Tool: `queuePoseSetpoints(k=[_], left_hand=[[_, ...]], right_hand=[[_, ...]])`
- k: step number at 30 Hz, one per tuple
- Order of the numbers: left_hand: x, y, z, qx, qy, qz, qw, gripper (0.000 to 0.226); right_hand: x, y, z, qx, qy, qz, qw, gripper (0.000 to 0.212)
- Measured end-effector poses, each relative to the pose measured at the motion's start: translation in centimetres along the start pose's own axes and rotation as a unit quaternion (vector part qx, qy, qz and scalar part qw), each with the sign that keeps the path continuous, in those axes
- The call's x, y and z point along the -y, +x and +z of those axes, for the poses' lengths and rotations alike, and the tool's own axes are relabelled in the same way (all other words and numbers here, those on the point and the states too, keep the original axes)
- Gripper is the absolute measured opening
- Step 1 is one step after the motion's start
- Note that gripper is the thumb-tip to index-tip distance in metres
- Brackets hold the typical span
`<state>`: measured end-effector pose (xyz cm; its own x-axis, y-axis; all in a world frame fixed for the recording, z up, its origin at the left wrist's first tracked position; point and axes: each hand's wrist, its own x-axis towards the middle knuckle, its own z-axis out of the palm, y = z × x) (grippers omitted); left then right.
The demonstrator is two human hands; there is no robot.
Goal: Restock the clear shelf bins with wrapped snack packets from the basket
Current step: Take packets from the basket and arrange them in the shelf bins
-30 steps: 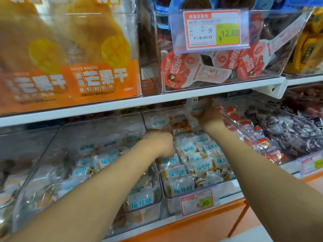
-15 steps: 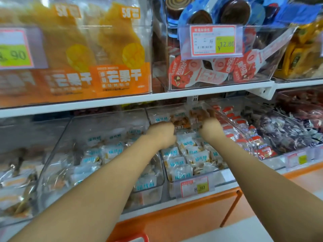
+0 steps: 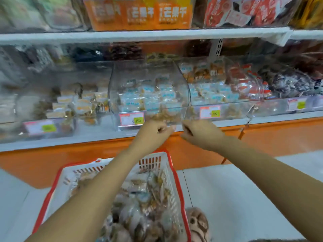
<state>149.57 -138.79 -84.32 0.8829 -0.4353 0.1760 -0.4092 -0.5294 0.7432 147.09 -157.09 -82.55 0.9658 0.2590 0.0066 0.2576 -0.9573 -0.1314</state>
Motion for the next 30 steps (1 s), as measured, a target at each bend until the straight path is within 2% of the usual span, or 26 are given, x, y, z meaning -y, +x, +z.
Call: queuePoseSetpoints(k=[2,4,6,9,11,14,17,20,24,27,30], left_hand=[[2.4,-2.5,0.3,0.043,0.024,-0.052,0.997,0.045],[5.0,-4.4,1.3,0.109,0.046,-0.116,0.986,0.04],[7.6,-6.6,2.4,0.183,0.074,-0.17,0.965,0.031],[11.1,-10.6,4.3,0.286,0.129,-0.196,0.929,0.004],[12.7,-13.1,5.7,0.334,0.163,-0.197,0.907,0.021],[13.4,-15.8,8.2,0.393,0.195,-0.17,0.882,0.043],[13.2,-17.0,10.2,0.443,0.253,-0.113,0.852,0.048],[13.0,-16.7,10.7,0.453,0.28,-0.103,0.84,0.048],[14.0,-15.4,9.9,0.424,0.259,-0.105,0.861,0.058],[14.6,-14.9,8.8,0.38,0.195,-0.139,0.894,0.058],[14.5,-14.3,7.1,0.317,0.091,-0.199,0.923,0.045]], right_hand=[[1.6,-1.7,2.2,0.096,-0.016,-0.004,0.995,0.012],[2.8,-3.6,4.1,0.179,-0.018,-0.01,0.984,0.023],[4.0,-5.6,5.9,0.229,0.0,-0.022,0.973,0.035],[4.9,-8.4,10.1,0.292,-0.003,-0.039,0.956,0.044],[4.8,-10.1,13.3,0.312,-0.029,-0.055,0.948,0.054],[4.3,-11.1,17.0,0.293,-0.078,-0.09,0.949,0.061],[3.9,-11.0,18.1,0.301,-0.073,-0.089,0.946,0.061],[3.4,-10.7,18.4,0.296,-0.061,-0.099,0.948,0.062],[3.3,-10.3,18.9,0.297,-0.07,-0.125,0.944,0.056],[3.9,-10.0,17.9,0.284,0.015,-0.056,0.957,0.058],[5.1,-9.9,16.1,0.241,0.156,0.05,0.957,0.051]])
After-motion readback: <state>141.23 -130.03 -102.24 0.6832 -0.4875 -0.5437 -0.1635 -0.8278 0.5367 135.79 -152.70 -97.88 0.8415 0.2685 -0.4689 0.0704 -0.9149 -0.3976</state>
